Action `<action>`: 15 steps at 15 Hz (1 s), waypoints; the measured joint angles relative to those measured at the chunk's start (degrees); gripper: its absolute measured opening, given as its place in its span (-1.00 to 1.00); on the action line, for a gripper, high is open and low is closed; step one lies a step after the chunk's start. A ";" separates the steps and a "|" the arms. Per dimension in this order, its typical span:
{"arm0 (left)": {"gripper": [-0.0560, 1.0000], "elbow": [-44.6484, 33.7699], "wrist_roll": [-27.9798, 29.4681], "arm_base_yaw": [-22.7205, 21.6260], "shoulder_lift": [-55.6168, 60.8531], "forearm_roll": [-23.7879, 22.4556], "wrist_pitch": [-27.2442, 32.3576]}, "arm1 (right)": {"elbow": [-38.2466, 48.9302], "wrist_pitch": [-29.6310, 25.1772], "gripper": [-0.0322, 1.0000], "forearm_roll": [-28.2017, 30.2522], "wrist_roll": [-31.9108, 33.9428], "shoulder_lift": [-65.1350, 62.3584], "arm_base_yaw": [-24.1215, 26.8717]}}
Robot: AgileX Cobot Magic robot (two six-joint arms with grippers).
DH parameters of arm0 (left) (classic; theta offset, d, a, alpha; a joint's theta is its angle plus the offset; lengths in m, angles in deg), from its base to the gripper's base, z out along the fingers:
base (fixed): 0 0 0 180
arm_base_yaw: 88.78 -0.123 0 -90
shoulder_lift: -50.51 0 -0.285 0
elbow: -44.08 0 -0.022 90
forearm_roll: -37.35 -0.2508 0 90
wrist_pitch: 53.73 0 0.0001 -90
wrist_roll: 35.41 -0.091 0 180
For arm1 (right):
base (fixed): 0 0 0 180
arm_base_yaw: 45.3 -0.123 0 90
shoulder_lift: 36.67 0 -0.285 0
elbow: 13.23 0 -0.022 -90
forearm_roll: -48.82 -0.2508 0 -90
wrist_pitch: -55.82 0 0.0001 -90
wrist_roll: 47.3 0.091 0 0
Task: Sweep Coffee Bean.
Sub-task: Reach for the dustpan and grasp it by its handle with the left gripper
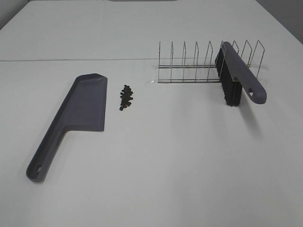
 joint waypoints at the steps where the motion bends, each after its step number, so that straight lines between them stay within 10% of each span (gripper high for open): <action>1: 0.10 0.00 0.00 0.00 0.00 0.00 0.00 | 0.00 0.00 0.38 0.00 0.00 0.00 0.00; 15: 0.10 0.00 0.00 0.00 0.00 0.00 0.00 | 0.00 0.00 0.38 0.00 0.06 0.00 0.00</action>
